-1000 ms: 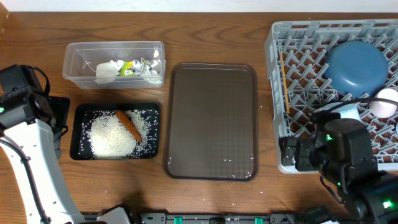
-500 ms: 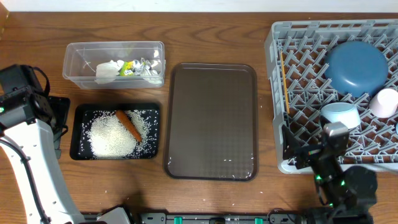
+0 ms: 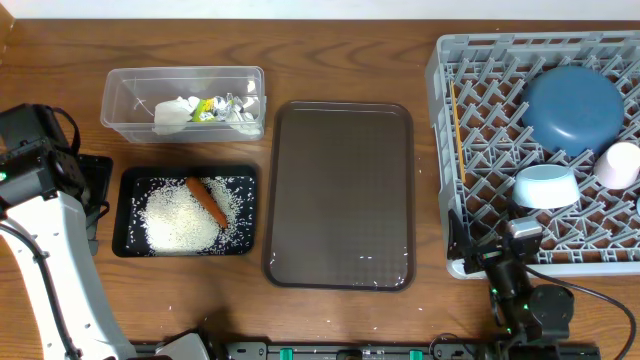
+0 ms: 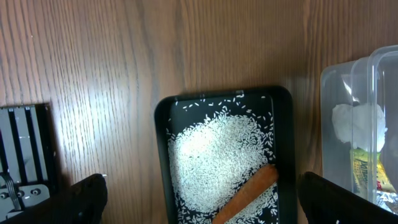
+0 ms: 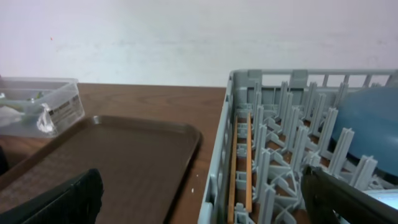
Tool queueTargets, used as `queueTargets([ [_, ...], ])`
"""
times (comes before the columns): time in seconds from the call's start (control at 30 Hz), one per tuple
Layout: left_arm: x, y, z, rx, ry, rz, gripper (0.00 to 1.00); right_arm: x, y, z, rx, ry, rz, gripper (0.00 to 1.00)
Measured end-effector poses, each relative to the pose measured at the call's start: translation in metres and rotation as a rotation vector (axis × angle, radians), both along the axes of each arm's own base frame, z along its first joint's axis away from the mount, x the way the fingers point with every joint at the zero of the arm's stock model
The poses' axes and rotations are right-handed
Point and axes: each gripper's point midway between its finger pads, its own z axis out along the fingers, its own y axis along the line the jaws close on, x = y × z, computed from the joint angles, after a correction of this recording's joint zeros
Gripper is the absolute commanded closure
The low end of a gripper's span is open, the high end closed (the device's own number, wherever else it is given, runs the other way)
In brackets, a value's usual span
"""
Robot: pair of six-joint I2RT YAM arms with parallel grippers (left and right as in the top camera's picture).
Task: Sort waste into correct bins and load items into the dishwasher rack
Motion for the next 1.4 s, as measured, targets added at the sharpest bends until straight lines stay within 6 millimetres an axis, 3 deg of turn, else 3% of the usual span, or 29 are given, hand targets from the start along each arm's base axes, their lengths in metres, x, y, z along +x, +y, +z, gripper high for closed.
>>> queueTargets([
  [0.57,0.0,0.0,0.0,0.0,0.0,0.0,0.01,0.002,-0.013,-0.003,-0.158,-0.032,-0.047,0.01],
  [1.4,0.0,0.0,0.0,0.0,0.0,0.0,0.01,0.002,-0.013,-0.003,-0.152,-0.032,-0.047,0.01],
])
